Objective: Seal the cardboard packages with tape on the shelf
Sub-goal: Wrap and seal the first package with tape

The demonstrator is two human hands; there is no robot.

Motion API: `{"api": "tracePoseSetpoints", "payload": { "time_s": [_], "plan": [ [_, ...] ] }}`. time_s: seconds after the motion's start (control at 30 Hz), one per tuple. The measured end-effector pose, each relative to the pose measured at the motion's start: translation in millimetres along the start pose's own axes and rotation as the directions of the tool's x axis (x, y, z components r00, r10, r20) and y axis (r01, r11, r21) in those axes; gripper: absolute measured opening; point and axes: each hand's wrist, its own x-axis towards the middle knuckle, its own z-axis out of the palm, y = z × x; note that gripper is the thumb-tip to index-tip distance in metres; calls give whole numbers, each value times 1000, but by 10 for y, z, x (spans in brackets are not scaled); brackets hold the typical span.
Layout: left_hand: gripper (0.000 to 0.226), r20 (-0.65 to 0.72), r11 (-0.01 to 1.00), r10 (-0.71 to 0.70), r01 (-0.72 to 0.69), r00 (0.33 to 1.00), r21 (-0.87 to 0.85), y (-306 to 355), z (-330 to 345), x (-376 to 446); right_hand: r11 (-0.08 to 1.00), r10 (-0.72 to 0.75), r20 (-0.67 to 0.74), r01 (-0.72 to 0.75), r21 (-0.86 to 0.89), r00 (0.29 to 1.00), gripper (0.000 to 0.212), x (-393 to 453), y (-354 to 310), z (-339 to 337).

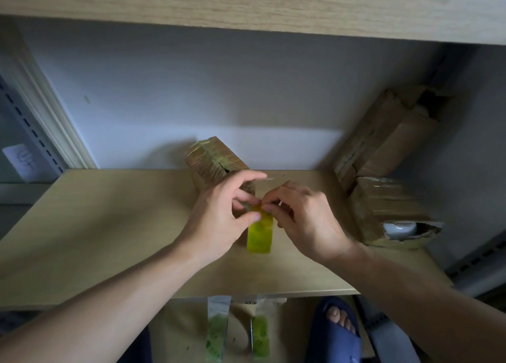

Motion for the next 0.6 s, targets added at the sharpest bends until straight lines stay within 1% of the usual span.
{"api": "tracePoseSetpoints", "payload": {
  "time_s": [0.13,0.2,0.23,0.3,0.37,0.43,0.47,0.5,0.57,0.6],
  "plan": [
    [64,-31,1000,7,-8,999,-25,14,33,30,996,82,25,-83,32,996,8,48,-26,-21],
    [61,-51,998,25,-27,998,-49,33,35,53,994,97,53,-99,36,994,11,70,-69,-37],
    [59,-54,997,28,-32,998,-68,44,35,62,991,124,71,-128,48,990,13,78,-86,-49],
    [57,-43,993,5,-10,999,-120,71,32,72,966,221,141,-237,106,965,17,101,-99,-103],
    [56,-22,984,-41,36,999,-173,75,29,76,926,288,250,-335,172,924,19,131,-81,-169],
    [56,0,980,-57,56,998,-192,86,43,59,880,317,374,-417,227,872,17,150,-61,-222],
    [54,13,985,-44,46,999,-165,102,59,36,850,336,426,-465,246,840,16,154,-51,-234],
    [52,26,995,-14,16,1000,-103,126,83,10,821,367,461,-514,247,808,16,158,-34,-238],
    [50,47,998,56,-57,997,23,201,136,-41,777,451,480,-596,205,752,18,177,28,-236],
    [52,55,997,68,-69,996,27,229,155,-52,750,499,479,-637,180,722,18,195,76,-235]
  ]
}}
